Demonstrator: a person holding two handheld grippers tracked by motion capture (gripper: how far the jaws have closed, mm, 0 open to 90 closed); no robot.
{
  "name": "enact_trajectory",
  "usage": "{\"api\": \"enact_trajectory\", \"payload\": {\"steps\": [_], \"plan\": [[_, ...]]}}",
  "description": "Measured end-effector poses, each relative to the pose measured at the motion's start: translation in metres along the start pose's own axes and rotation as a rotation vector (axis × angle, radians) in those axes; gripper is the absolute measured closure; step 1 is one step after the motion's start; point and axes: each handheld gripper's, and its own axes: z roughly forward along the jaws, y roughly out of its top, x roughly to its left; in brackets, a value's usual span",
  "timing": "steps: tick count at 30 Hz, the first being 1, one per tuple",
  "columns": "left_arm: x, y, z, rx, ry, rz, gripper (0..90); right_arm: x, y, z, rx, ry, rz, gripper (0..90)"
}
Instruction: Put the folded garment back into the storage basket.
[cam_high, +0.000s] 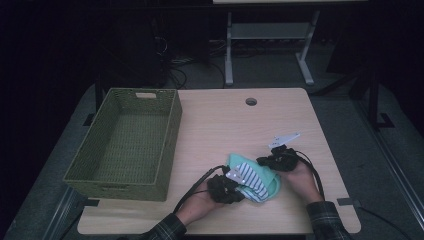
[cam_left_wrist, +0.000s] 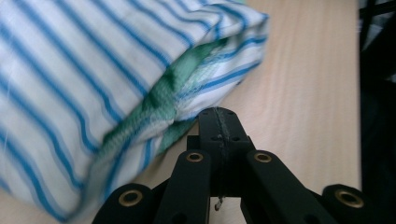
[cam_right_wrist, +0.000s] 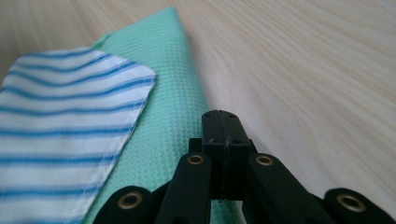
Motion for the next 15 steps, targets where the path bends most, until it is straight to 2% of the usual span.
{"api": "enact_trajectory", "payload": {"steps": [7,8,13,15], "plan": [[0.009,-0.003,-0.005,0.008,0.042,-0.015,89.7,0.002,-0.007,-0.007,0.017,0.004,0.013,90.0],[0.01,-0.003,-0.005,0.009,0.05,-0.014,89.7,0.001,-0.009,-0.008,0.018,0.008,0.002,90.0],[0.017,-0.006,-0.009,0.006,0.078,-0.032,89.7,0.007,-0.015,-0.014,0.023,0.021,0.008,90.0],[0.021,-0.007,-0.011,0.014,0.096,-0.02,89.6,0.011,-0.017,-0.016,0.024,0.026,0.01,90.0]]}}
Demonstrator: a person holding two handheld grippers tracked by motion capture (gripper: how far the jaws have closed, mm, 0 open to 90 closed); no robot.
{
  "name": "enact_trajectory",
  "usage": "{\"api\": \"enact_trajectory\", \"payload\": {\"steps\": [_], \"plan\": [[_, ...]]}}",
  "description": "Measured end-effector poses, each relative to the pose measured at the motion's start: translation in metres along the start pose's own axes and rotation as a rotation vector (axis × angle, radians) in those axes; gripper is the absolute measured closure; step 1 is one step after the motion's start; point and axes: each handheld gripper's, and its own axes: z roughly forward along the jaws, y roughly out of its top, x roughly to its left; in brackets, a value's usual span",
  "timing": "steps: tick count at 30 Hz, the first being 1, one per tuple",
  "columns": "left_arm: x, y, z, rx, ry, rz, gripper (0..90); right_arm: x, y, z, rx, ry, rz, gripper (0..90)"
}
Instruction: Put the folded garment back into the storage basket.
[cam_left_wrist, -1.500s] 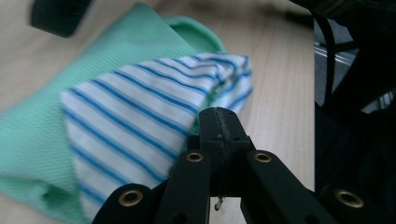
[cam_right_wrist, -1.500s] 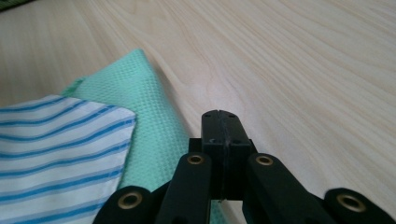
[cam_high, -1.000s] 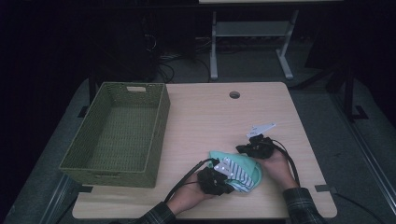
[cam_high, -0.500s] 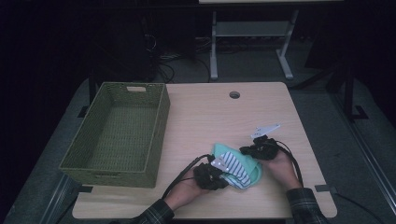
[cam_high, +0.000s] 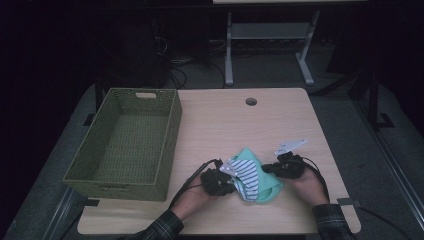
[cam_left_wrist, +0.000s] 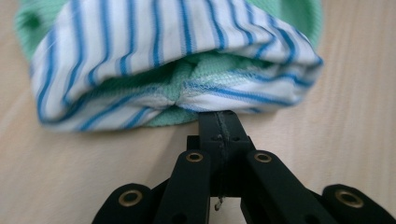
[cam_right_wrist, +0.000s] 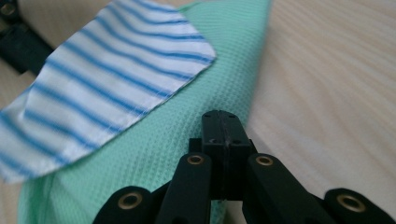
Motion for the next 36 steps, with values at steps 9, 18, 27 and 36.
{"api": "enact_trajectory", "payload": {"steps": [9,18,27,36], "plan": [[0.015,-0.002,-0.004,-0.026,0.049,-0.037,89.6,0.014,-0.01,-0.008,-0.002,0.028,-0.014,90.0],[0.022,-0.002,-0.01,-0.038,0.062,-0.04,88.0,0.021,-0.016,-0.016,-0.029,0.009,-0.02,84.4],[0.03,-0.002,-0.028,-0.071,0.048,-0.037,65.5,0.014,-0.038,-0.028,-0.08,-0.092,0.047,45.2],[0.035,0.014,-0.035,-0.066,0.033,0.011,48.1,0.011,-0.057,-0.034,-0.069,-0.184,0.087,27.5]]}}
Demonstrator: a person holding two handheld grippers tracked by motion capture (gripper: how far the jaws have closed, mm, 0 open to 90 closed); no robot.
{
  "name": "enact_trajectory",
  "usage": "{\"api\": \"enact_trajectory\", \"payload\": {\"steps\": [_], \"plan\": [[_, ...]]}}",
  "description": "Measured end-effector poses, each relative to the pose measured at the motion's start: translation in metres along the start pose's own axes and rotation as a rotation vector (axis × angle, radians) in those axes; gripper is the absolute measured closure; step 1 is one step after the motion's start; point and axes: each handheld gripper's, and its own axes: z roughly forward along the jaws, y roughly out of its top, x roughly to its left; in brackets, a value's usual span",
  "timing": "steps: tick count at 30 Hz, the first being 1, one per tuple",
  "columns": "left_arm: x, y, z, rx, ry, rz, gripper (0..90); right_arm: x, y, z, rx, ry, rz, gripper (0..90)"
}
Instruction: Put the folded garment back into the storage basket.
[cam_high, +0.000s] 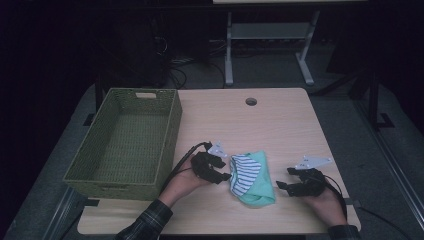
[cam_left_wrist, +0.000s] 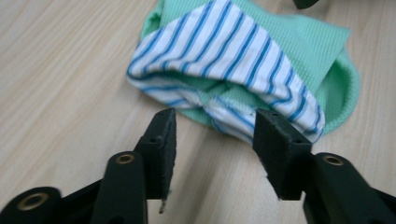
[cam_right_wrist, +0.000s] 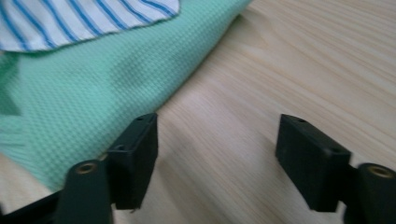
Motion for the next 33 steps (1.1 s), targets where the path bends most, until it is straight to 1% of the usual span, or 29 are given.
{"api": "enact_trajectory", "payload": {"steps": [1,2,3,5,6,7,9,10,14,20,22,24,27,30,32,33], "plan": [[0.0,0.002,0.0,-0.002,-0.007,0.001,46.9,0.0,-0.001,0.0,-0.001,-0.008,-0.006,27.1],[0.001,0.005,-0.001,0.006,-0.014,0.018,45.4,-0.001,-0.001,0.0,-0.001,-0.01,-0.013,26.4],[0.001,0.007,-0.001,-0.001,-0.015,0.024,44.0,-0.001,-0.001,0.001,-0.003,-0.009,-0.008,25.8],[0.002,0.011,0.0,0.014,-0.008,0.062,40.7,0.0,-0.002,0.002,-0.003,-0.007,-0.008,25.2],[0.002,0.014,0.001,0.023,-0.016,0.075,38.6,0.0,-0.002,0.002,-0.004,-0.01,-0.014,25.2],[0.002,0.016,0.002,0.013,-0.028,0.068,37.2,0.0,-0.002,0.002,-0.005,-0.011,-0.014,25.0],[0.002,0.02,0.005,0.014,-0.051,0.077,34.1,0.0,-0.002,0.003,-0.012,-0.014,-0.019,23.7],[0.002,0.022,0.006,0.021,-0.061,0.086,33.1,0.0,-0.003,0.003,-0.016,-0.016,-0.022,22.7],[-0.001,0.031,0.015,0.046,-0.077,0.132,27.5,0.0,-0.005,0.005,-0.035,-0.02,-0.043,20.6],[-0.006,0.041,0.026,0.092,-0.096,0.196,25.0,0.0,-0.005,0.005,-0.031,-0.024,-0.034,18.9],[-0.006,0.042,0.031,0.114,-0.102,0.21,23.5,0.0,-0.005,0.005,-0.031,-0.026,-0.033,18.4],[-0.007,0.043,0.036,0.138,-0.097,0.227,23.1,0.0,-0.005,0.005,-0.03,-0.027,-0.032,18.4],[-0.005,0.041,0.042,0.157,-0.11,0.233,23.1,0.001,-0.005,0.005,-0.028,-0.025,-0.028,18.3],[-0.005,0.039,0.048,0.183,-0.112,0.243,23.0,0.0,-0.005,0.005,-0.027,-0.026,-0.028,18.2],[-0.006,0.038,0.052,0.202,-0.11,0.253,22.5,0.001,-0.005,0.005,-0.027,-0.026,-0.026,18.2],[-0.006,0.038,0.053,0.209,-0.107,0.265,22.4,0.001,-0.005,0.005,-0.027,-0.026,-0.027,18.2]]}}
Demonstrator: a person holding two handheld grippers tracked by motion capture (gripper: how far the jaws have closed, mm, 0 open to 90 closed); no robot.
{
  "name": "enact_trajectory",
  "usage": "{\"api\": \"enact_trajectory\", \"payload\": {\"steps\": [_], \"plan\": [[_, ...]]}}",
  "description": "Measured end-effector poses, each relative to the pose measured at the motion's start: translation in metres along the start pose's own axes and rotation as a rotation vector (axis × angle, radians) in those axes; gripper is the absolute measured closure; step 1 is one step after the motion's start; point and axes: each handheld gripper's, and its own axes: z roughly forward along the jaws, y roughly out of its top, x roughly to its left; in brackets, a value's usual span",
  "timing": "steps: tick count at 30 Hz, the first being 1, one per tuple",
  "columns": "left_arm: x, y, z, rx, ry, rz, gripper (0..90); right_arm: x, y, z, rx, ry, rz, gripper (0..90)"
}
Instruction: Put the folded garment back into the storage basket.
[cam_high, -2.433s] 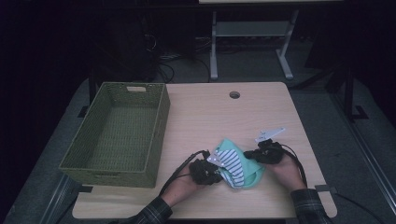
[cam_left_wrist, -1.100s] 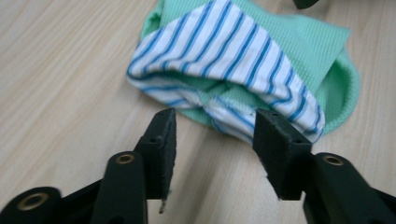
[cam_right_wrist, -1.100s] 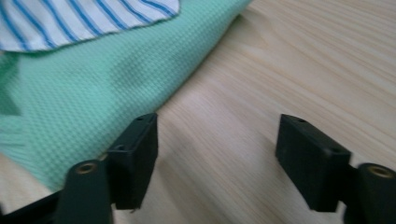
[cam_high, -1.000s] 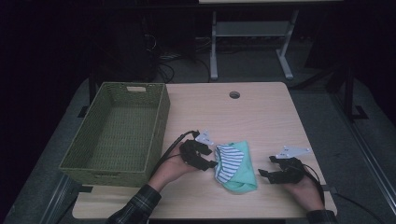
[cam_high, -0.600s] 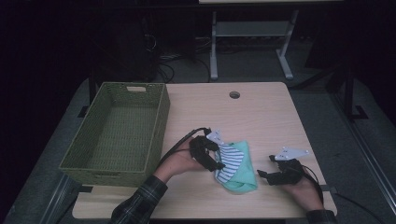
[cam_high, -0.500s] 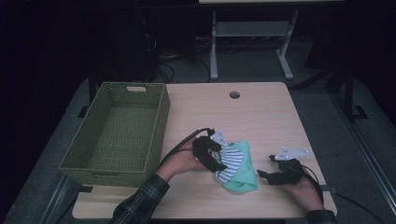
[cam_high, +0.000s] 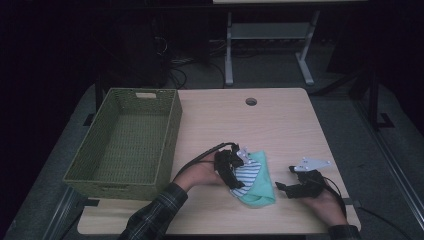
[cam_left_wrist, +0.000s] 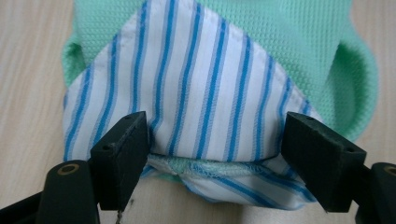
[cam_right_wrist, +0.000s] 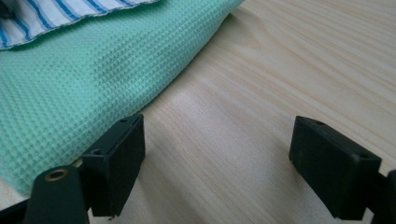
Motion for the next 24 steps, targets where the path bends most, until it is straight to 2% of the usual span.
{"api": "enact_trajectory", "payload": {"steps": [7,12,18,20,24], "plan": [[0.0009,-0.0003,0.0093,0.021,-0.008,0.0,18.8,-0.0002,0.0,0.0,-0.001,-0.002,-0.002,18.2],[0.0043,-0.0011,0.0112,0.02,-0.04,-0.012,20.2,-0.0003,0.0,0.0001,-0.001,-0.002,-0.002,18.2],[0.0024,0.0007,0.0105,0.034,-0.049,-0.019,31.8,-0.0002,-0.0001,0.0,-0.001,-0.002,-0.001,18.2],[0.0006,0.0016,0.0089,0.038,-0.056,-0.012,39.1,-0.0002,-0.0001,0.0,-0.001,-0.002,0.0,18.2],[-0.0033,0.0043,0.0071,0.055,-0.072,-0.033,58.2,-0.0002,-0.0001,0.0,0.0,-0.002,0.0,18.2]]}}
